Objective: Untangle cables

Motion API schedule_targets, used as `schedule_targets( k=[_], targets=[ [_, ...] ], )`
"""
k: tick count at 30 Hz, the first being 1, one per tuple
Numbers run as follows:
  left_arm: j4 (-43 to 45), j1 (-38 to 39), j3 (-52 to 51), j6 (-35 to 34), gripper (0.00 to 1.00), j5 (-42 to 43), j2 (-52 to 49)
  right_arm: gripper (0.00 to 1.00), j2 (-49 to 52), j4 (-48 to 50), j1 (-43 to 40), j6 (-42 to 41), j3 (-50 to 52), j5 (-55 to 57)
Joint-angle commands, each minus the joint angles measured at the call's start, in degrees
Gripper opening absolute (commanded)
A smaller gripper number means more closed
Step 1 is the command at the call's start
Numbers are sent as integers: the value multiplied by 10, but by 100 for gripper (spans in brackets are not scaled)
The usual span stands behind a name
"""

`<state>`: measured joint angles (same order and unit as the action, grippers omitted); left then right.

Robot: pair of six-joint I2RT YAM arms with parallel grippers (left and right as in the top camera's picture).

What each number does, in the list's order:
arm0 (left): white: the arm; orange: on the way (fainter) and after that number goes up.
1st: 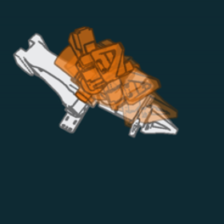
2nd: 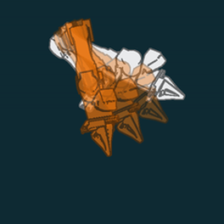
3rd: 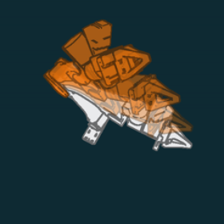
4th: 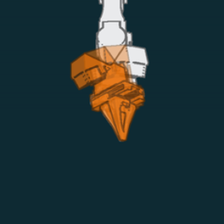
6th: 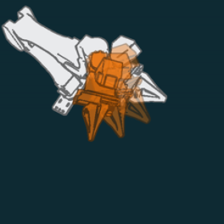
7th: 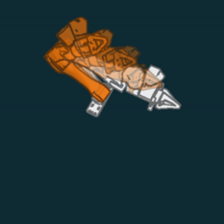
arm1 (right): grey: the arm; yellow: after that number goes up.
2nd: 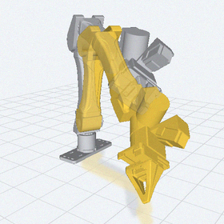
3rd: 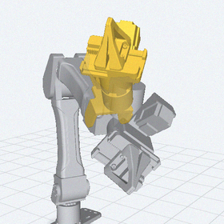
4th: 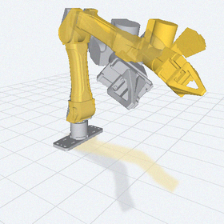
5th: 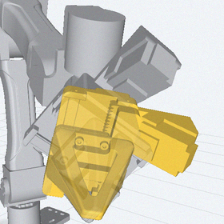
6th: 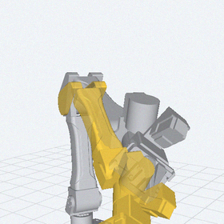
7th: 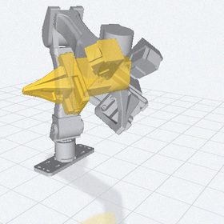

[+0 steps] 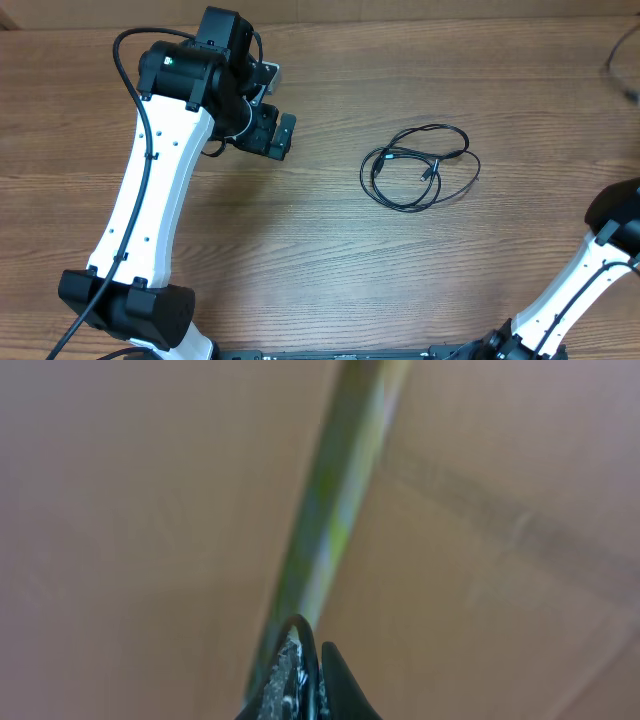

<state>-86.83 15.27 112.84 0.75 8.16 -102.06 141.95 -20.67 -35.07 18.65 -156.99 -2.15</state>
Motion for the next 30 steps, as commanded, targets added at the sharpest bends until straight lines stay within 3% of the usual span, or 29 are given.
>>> schedule_targets(
  k=[1, 7, 17, 24, 25, 27, 30],
  targets=[
    [2, 1, -3, -9, 100, -12, -6, 4, 28, 4, -16, -10, -5, -7],
    [13, 1, -3, -5, 100, -31, -6, 4, 89, 0, -28, -11, 1, -8],
    [37, 1, -3, -9, 100, -37, -6, 4, 125, -33, -29, -60, 103, -7],
    [37, 1, -3, -8, 100, -37, -6, 4, 125, -117, -25, -85, 141, -17],
    [37, 1, -3, -7, 100, -37, -6, 24, 123, -130, -24, -85, 140, -26],
    [37, 1, -3, -8, 100, -37, -6, 100, 119, -157, -21, -85, 140, -51],
    [36, 1, -3, -7, 100, -37, -6, 100, 102, -178, -12, -100, 139, -74]
  ],
)
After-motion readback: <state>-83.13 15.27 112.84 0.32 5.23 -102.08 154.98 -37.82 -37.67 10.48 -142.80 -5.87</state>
